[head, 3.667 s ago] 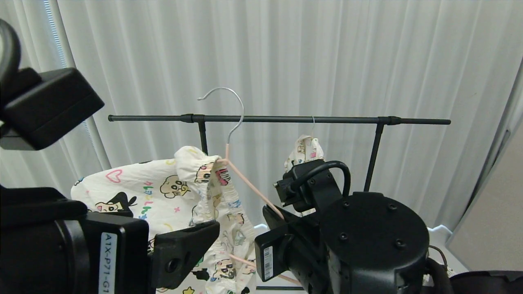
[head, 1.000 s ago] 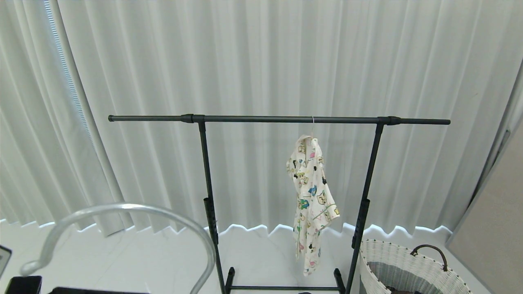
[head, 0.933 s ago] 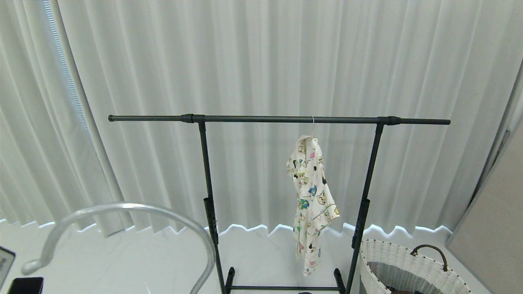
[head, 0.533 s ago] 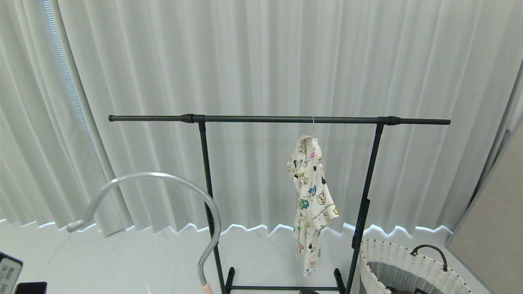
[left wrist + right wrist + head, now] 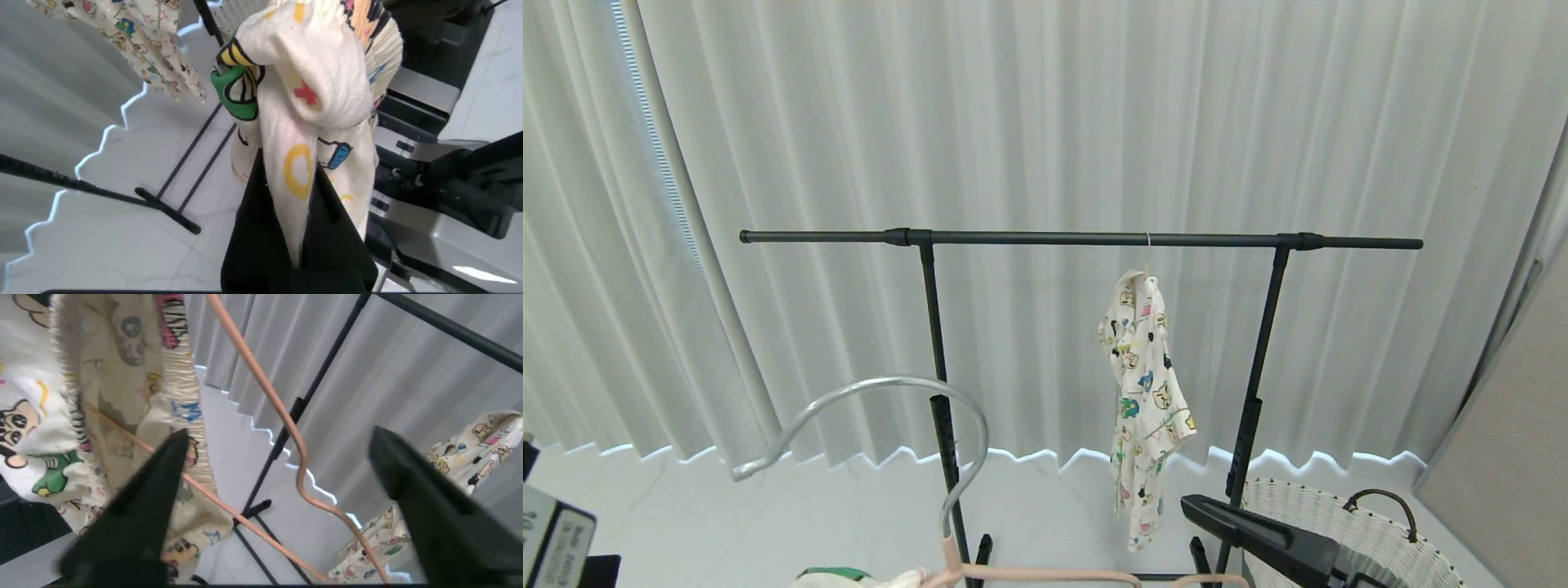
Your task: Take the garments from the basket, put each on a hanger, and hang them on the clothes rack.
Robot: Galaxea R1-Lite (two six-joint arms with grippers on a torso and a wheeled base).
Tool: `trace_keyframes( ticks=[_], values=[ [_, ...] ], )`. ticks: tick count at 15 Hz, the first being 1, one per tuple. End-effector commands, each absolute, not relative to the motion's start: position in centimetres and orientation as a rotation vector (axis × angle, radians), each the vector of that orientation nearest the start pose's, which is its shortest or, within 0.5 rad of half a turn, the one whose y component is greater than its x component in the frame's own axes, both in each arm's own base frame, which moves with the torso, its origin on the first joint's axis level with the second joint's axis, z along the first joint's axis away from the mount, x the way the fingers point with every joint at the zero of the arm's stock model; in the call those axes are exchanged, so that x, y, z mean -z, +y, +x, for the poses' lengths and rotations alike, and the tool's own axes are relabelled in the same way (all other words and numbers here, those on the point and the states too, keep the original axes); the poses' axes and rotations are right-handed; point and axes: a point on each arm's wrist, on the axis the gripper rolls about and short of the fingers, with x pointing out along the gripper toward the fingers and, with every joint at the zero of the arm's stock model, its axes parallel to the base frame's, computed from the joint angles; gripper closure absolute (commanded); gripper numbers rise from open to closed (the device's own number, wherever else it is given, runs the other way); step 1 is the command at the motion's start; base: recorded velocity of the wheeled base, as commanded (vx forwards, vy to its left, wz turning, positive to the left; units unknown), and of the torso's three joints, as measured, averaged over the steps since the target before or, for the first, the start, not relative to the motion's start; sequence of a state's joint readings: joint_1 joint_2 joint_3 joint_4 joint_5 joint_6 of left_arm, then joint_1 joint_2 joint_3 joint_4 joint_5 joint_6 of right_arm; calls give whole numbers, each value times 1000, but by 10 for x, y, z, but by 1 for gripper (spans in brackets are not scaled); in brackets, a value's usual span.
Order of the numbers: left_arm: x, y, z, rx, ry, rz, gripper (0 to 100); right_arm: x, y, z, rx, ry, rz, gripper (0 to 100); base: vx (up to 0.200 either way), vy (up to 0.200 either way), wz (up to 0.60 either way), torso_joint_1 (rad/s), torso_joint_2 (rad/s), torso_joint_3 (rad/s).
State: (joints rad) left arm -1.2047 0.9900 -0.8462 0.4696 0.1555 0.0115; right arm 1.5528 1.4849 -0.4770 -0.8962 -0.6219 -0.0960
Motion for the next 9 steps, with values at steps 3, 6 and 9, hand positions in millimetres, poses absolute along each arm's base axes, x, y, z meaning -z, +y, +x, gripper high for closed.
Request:
trace_keyframes(
  ticks=[3,6,9],
  values=[
    [-243,-85,51,867,410,522,100,-178,218,34,-862,29,-181,0,0,0,0,0,0,0],
    [-257,-88,62,801,266,458,100,-176,214,59,-775,162,-95,0,0,0,0,0,0,0],
    [-263,-90,65,790,218,438,100,-188,213,74,-886,346,-21,0,0,0,0,0,0,0]
  ],
)
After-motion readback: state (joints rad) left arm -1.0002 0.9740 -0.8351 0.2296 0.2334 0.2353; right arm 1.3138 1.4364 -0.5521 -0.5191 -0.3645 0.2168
